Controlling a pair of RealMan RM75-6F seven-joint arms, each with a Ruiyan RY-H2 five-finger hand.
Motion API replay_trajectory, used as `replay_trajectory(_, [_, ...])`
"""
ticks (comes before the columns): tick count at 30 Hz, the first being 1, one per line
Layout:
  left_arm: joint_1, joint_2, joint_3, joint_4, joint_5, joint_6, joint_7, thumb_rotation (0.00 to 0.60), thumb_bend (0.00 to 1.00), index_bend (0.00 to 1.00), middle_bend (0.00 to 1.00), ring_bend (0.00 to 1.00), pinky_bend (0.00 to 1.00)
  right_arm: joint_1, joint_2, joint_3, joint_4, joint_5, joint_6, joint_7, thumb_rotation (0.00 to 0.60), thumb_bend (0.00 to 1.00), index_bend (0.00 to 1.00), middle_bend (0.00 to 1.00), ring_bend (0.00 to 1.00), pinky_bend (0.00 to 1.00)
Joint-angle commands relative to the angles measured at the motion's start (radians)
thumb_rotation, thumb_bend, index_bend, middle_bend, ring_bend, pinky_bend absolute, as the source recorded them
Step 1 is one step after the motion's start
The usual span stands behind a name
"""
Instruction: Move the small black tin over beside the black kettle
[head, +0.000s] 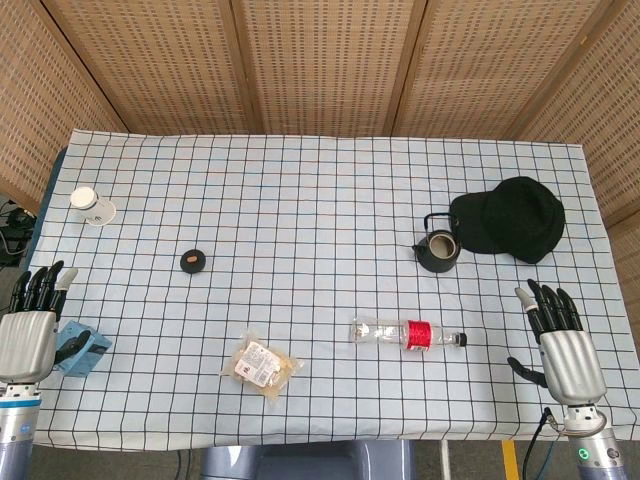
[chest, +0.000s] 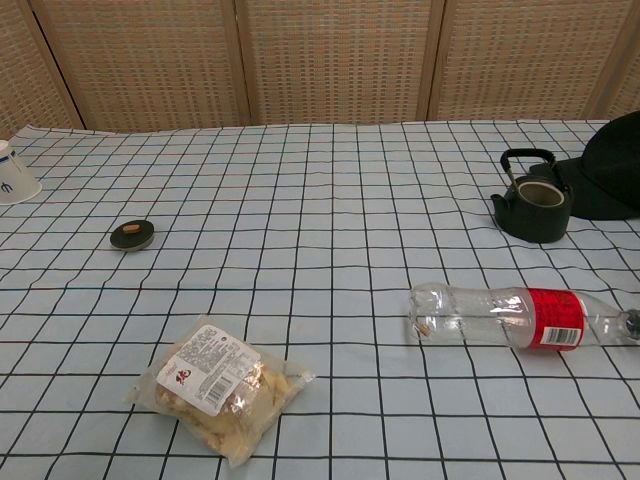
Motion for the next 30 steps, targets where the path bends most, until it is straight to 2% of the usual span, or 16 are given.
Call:
replay_trajectory(1, [0.002, 0.001, -0.001, -0.001, 0.002, 0.002, 0.000, 0.600, 0.20, 0.00, 0.00, 0.00, 0.00, -0.001, 0.002, -0.001, -0.003, -0.004, 0.003, 0.001, 0.600, 0.21, 0.00, 0.00, 0.00, 0.00])
replay_trajectory(18, [0.001, 0.011, -0.014, -0.009, -0.010, -0.028, -0.018, 0.600, 0.20, 0.00, 0.00, 0.00, 0.00, -0.004, 0.007, -0.003, -0.012, -0.006, 0.003, 0.006, 0.600, 0.21, 0.00, 0.00, 0.00, 0.00])
replay_trajectory(22, [-0.022, 0.014, -0.035, -0.015, -0.033, -0.065, -0.018, 0.600, 0.20, 0.01, 0.00, 0.00, 0.00, -0.004, 0.013, 0.000, -0.012, 0.002, 0.001, 0.018, 0.600, 0.21, 0.00, 0.00, 0.00, 0.00])
replay_trajectory(25, [-0.052, 0.024, -0.056, -0.022, -0.061, -0.112, 0.000, 0.600, 0.20, 0.05, 0.00, 0.00, 0.00, -0.001, 0.016, 0.003, -0.010, 0.009, -0.005, 0.027, 0.600, 0.21, 0.00, 0.00, 0.00, 0.00])
replay_trajectory(30, [-0.129, 0.034, -0.109, -0.027, -0.132, -0.217, 0.059, 0.600, 0.22, 0.10, 0.00, 0.00, 0.00, 0.004, 0.016, 0.003, -0.006, 0.013, -0.016, 0.029, 0.600, 0.20, 0.00, 0.00, 0.00, 0.00])
